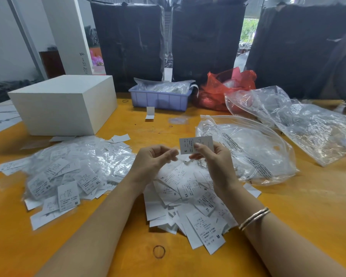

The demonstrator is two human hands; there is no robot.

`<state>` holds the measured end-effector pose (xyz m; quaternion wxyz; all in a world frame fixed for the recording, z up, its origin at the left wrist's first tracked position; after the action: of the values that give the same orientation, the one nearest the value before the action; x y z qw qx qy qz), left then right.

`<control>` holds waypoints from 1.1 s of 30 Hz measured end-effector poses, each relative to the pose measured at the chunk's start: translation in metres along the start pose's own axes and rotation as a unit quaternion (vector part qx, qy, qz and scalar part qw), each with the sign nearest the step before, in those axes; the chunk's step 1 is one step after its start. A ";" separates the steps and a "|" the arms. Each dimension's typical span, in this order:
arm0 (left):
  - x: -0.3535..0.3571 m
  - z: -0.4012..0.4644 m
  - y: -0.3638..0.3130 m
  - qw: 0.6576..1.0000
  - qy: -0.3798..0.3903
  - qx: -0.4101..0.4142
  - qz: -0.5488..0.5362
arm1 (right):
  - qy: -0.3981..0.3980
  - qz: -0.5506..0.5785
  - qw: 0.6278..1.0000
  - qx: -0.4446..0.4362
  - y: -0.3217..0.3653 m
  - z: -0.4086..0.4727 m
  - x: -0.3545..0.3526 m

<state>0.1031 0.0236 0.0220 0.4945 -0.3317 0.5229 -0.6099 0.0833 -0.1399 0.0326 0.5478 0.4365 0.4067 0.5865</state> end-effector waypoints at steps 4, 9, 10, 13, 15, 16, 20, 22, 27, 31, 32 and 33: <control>0.001 -0.001 -0.003 1.000 0.001 0.004 0.005 | -0.016 0.026 1.000 -0.002 0.002 0.000 -0.003; 0.003 -0.002 -0.004 1.000 0.006 0.002 0.009 | -0.013 0.027 1.000 0.000 0.001 -0.001 -0.003; 0.003 -0.002 -0.004 1.000 0.008 0.002 0.008 | -0.012 0.025 1.000 0.001 0.000 0.000 -0.002; 0.004 -0.002 -0.005 1.000 0.011 0.004 0.006 | -0.009 0.022 1.000 0.001 -0.001 0.000 -0.002; 0.004 -0.002 -0.005 1.000 0.011 0.002 0.006 | -0.003 0.013 1.000 0.004 -0.002 0.001 -0.001; 0.004 -0.002 -0.004 1.000 0.010 0.002 0.005 | 0.001 0.008 1.000 0.007 -0.003 0.001 0.000; 0.004 -0.002 -0.004 1.000 0.007 0.003 0.001 | 0.012 -0.004 1.000 0.007 -0.003 0.000 0.002; 0.004 -0.002 -0.004 1.000 0.008 0.002 -0.001 | 0.021 -0.009 1.000 0.001 -0.002 0.000 0.004; 0.003 -0.001 -0.002 1.000 0.008 0.002 -0.001 | -0.002 0.008 1.000 -0.010 0.001 0.001 -0.002; 0.003 -0.001 -0.002 1.000 0.010 0.003 0.002 | -0.002 0.014 1.000 -0.001 -0.002 0.002 -0.004; 0.003 -0.001 -0.002 1.000 0.009 0.003 0.002 | 0.005 0.007 1.000 0.006 -0.005 0.001 -0.002; 0.003 -0.001 -0.002 1.000 0.009 0.004 0.002 | 0.013 0.000 1.000 0.011 -0.007 0.001 0.000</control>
<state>0.1004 0.0208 0.0236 0.4922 -0.3233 0.5255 -0.6141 0.0866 -0.1393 0.0265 0.5377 0.4347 0.4202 0.5876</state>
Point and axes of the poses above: each hand's wrist, its own z-axis towards the middle knuckle, its own x-axis out of the palm, y = z × x, the point moved 10 cm from there along z, towards the middle knuckle, and after that the axes turned 9 degrees about y, right-handed, at the moved point
